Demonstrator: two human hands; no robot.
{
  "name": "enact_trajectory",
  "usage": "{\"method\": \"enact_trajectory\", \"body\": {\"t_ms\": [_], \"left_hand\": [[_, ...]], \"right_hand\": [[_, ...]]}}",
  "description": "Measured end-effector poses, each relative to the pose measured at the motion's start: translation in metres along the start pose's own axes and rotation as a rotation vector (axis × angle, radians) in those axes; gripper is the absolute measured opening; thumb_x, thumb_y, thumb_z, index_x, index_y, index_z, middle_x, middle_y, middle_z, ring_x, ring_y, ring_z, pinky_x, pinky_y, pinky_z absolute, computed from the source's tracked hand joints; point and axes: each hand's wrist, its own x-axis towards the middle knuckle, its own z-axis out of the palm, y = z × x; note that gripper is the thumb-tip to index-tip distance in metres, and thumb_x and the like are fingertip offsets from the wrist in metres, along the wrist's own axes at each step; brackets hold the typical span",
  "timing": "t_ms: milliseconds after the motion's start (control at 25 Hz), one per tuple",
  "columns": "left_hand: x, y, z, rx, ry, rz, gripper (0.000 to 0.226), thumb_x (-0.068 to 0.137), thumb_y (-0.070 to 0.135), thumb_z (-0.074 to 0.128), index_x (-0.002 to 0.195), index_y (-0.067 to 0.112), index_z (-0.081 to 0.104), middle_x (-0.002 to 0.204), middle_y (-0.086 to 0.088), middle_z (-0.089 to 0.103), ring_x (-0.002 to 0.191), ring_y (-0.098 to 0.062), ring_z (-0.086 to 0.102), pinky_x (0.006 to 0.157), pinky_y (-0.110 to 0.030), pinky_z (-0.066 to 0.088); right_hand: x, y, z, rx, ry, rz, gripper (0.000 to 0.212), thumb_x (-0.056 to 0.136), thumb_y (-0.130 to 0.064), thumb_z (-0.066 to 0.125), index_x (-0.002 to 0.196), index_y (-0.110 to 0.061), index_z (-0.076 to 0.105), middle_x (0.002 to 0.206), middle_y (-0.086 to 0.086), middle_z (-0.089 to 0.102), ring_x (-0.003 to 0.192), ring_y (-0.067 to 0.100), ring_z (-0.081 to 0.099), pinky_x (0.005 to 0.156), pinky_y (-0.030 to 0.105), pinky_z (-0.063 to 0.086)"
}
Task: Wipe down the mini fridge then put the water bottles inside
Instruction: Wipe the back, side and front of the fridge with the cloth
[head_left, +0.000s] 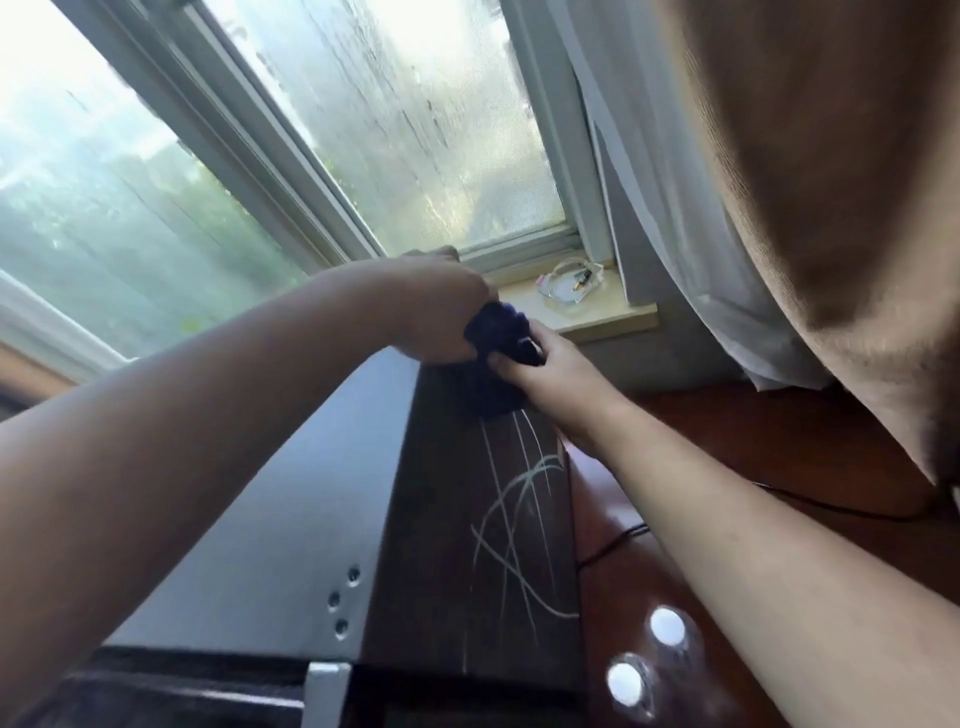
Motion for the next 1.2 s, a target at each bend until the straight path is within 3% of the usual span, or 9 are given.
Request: {"method": "enact_trajectory", "body": {"t_ms": [240,400,480,600,680,840,960,1040,1200], "left_hand": [[-0.077,0.093,0.016,0.022,-0.095,-0.013,0.030,0.088,0.050,0.057,0.108,0.029,0.062,0.089,0.009,0.059,0.114,-0.023,0.057,0.111,-0.037,0.033],[-0.115,0.146,0.028,0.066,-0.134,-0.155,0.026,0.095,0.035,0.051,0.117,0.028,0.063,0.109,0.009,0.067,0.123,-0.023,0.052,0.125,-0.046,0.009],[-0.130,0.171,0.031,0.094,-0.173,-0.238,0.029,0.098,0.025,0.044,0.122,0.024,0.060,0.118,0.004,0.066,0.127,-0.026,0.049,0.127,-0.048,0.004],[-0.141,0.213,0.045,0.037,-0.143,-0.376,0.043,0.098,0.020,0.038,0.137,0.011,0.054,0.134,-0.006,0.059,0.135,-0.033,0.046,0.128,-0.049,0.007],[-0.149,0.238,0.059,-0.075,0.055,-0.433,0.058,0.089,0.021,0.032,0.135,0.001,0.062,0.138,-0.015,0.063,0.132,-0.037,0.055,0.125,-0.048,0.023],[-0.176,0.296,0.096,-0.841,0.518,-0.647,0.040,0.092,0.021,0.060,0.130,0.014,0.071,0.138,-0.002,0.064,0.130,-0.016,0.058,0.115,-0.027,0.041],[-0.177,0.339,0.097,-1.919,0.441,-1.061,0.013,0.098,0.023,0.071,0.110,0.028,0.072,0.113,0.001,0.074,0.100,-0.011,0.073,0.084,-0.025,0.059],[-0.165,0.344,0.103,-2.440,0.420,-1.214,0.011,0.101,0.029,0.064,0.107,0.022,0.070,0.105,-0.001,0.079,0.096,-0.015,0.076,0.078,-0.028,0.060],[-0.148,0.336,0.137,-2.479,0.387,-1.322,0.036,0.087,0.031,0.079,0.118,0.016,0.071,0.116,0.004,0.072,0.111,-0.014,0.064,0.096,-0.031,0.048]], "right_hand": [[-0.103,0.026,0.000,-0.011,-0.182,0.110,0.042,0.087,0.001,0.065,0.120,-0.023,0.056,0.104,-0.001,0.071,0.091,0.006,0.066,0.078,0.019,0.051],[-0.152,0.040,0.013,0.074,-0.296,0.256,0.058,0.063,-0.026,0.064,0.117,-0.046,0.055,0.119,0.003,0.063,0.106,0.013,0.058,0.093,0.033,0.052],[-0.171,0.050,0.013,0.040,-0.343,0.288,0.066,0.067,-0.038,0.067,0.128,-0.056,0.049,0.137,0.000,0.058,0.125,0.014,0.057,0.108,0.044,0.049],[-0.192,0.060,0.010,-0.071,-0.343,0.189,0.074,0.081,-0.042,0.068,0.147,-0.050,0.036,0.148,-0.009,0.053,0.136,0.006,0.050,0.115,0.034,0.042],[-0.196,0.065,0.008,-0.085,-0.337,0.146,0.078,0.076,-0.037,0.066,0.148,-0.046,0.038,0.147,-0.010,0.055,0.137,0.005,0.051,0.116,0.035,0.042],[-0.191,0.066,-0.004,0.052,-0.370,0.264,0.064,0.075,-0.015,0.072,0.136,-0.028,0.054,0.128,-0.002,0.070,0.115,0.008,0.068,0.097,0.029,0.053],[-0.180,0.054,-0.008,0.143,-0.368,0.448,0.043,0.084,0.001,0.059,0.123,-0.018,0.056,0.111,0.006,0.068,0.098,0.017,0.067,0.079,0.037,0.057],[-0.175,0.042,-0.006,0.218,-0.383,0.511,0.034,0.081,-0.010,0.057,0.113,-0.020,0.059,0.103,0.003,0.068,0.101,0.018,0.066,0.081,0.041,0.058],[-0.178,0.018,0.005,0.088,-0.318,0.363,0.034,0.090,-0.038,0.073,0.117,-0.020,0.063,0.110,0.000,0.076,0.099,0.016,0.077,0.074,0.040,0.063]]}}
